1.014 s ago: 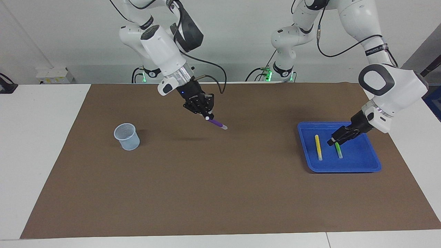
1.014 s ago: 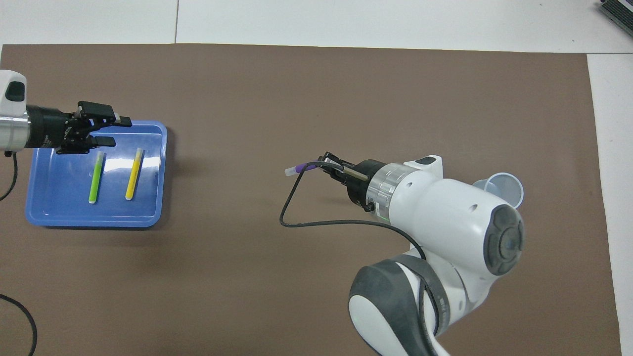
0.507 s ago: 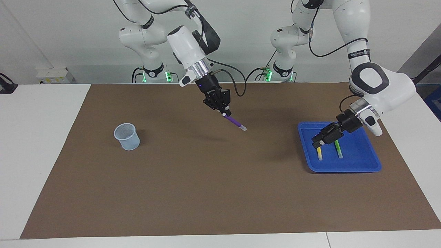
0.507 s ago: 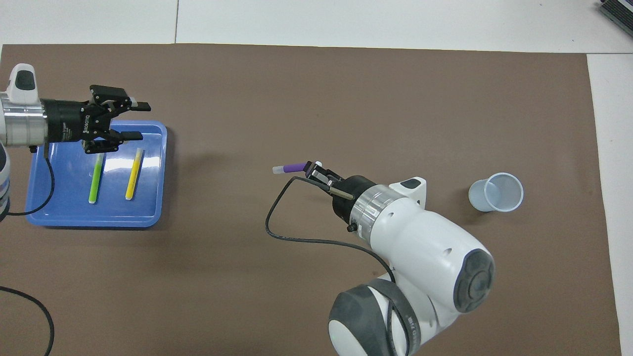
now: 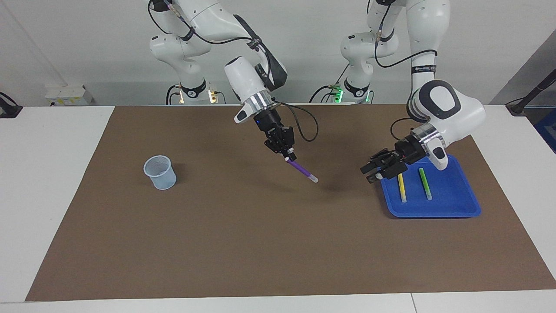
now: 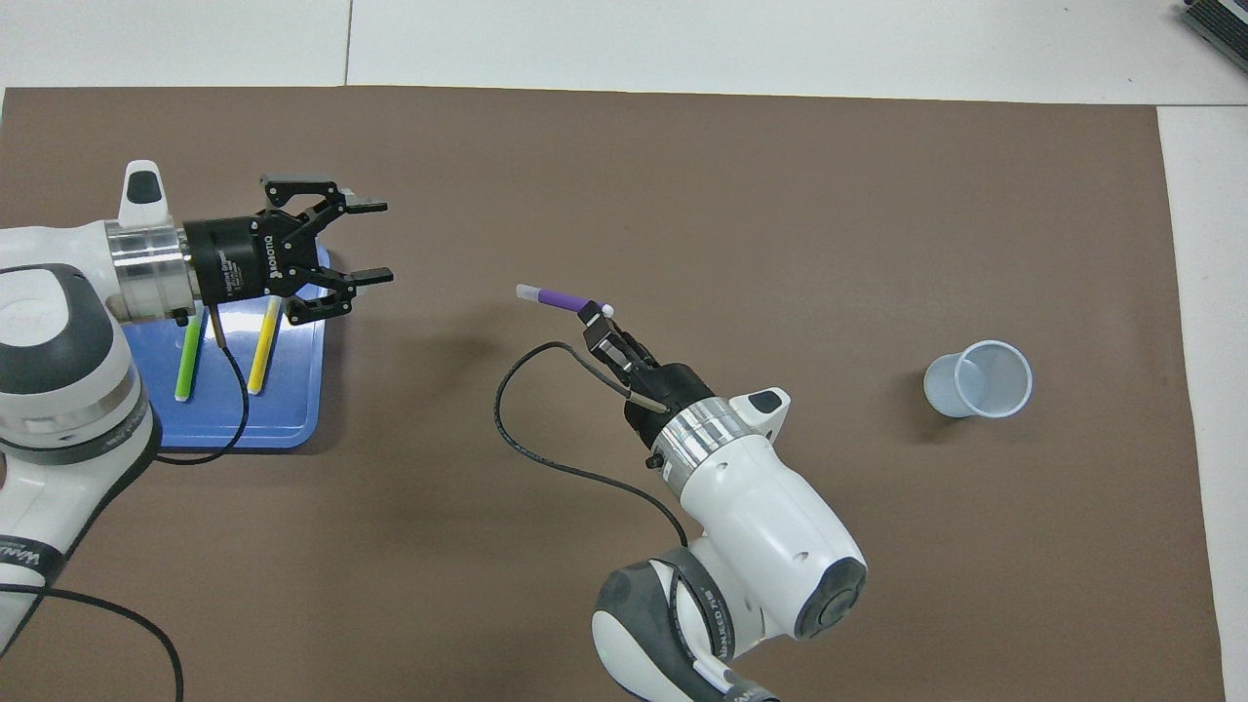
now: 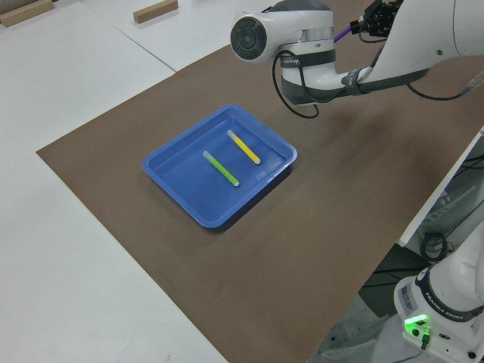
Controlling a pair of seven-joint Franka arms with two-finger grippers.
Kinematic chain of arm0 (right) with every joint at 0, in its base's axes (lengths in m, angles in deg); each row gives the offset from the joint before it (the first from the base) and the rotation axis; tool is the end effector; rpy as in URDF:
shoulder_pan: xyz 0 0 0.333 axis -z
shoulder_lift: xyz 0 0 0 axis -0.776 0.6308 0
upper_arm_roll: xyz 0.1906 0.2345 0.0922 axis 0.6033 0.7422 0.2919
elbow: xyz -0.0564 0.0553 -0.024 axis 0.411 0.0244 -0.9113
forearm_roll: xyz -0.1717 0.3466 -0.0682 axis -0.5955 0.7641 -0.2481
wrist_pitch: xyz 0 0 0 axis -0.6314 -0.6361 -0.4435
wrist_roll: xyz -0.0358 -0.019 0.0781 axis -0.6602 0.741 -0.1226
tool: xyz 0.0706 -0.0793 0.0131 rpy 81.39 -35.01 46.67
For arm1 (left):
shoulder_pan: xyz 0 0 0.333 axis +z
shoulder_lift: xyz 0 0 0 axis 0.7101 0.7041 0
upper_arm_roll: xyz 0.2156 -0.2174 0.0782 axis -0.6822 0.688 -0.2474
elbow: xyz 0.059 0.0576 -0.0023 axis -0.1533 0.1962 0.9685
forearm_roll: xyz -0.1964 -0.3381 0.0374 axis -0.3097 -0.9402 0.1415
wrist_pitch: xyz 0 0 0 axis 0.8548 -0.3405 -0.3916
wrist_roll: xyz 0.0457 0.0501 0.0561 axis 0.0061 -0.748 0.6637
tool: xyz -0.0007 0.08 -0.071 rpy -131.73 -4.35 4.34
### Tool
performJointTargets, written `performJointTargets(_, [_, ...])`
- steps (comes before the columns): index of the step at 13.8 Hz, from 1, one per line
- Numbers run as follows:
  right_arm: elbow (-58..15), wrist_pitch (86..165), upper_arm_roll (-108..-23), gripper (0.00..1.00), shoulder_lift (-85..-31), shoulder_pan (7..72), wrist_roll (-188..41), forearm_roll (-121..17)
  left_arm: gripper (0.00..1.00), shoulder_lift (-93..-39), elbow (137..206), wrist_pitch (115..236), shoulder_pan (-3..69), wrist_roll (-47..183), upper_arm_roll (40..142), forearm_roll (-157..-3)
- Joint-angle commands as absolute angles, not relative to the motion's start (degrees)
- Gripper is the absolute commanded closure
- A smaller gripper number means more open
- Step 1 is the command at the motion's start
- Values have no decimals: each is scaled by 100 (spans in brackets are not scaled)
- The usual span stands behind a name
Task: Right arm passes pens to left for tray arrangement
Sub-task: 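Carry the purple pen toward the left gripper while the left gripper approaches, then close the left gripper on the purple pen held by the right gripper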
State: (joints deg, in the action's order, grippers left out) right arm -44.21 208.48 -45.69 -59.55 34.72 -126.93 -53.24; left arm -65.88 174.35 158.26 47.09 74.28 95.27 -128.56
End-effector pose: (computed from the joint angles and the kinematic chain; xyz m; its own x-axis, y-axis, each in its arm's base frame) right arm 0.4799 0.3453 0.4017 0.6574 -0.7186 0.2269 -0.2625 -0.5006 -0.8250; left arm 0.6012 -0.0957 0.4167 0.6028 0.4986 -0.6230 0.7627 -0.1307 0.6334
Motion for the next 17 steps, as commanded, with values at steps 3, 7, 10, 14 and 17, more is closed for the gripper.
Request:
performJointTargets(3, [-3900,20842,-4561,100,-5730,3472,-12737,-5041,27,-6978,18223,16545,4042,6916,9465,-13751])
performJointTargets(7, [-3688,20851,-4561,100,-5571,3464,-12737,-5050,27,-7181,18647,16827,3585,6192,9465,-14641])
performJointTargets(10, [-3653,20851,-4561,100,-5492,3463,-12684,-5058,29,-7181,18717,17212,3181,5973,9465,-15141])
performJointTargets(14, [-3565,20789,-4561,100,-5466,3472,-12658,-5059,36,-7155,18735,17705,2723,5595,9465,-16011])
performJointTargets(17, [-3565,20789,-4561,100,-5457,3472,-12631,-5059,45,-7155,18735,17812,2608,5375,9456,-16312])
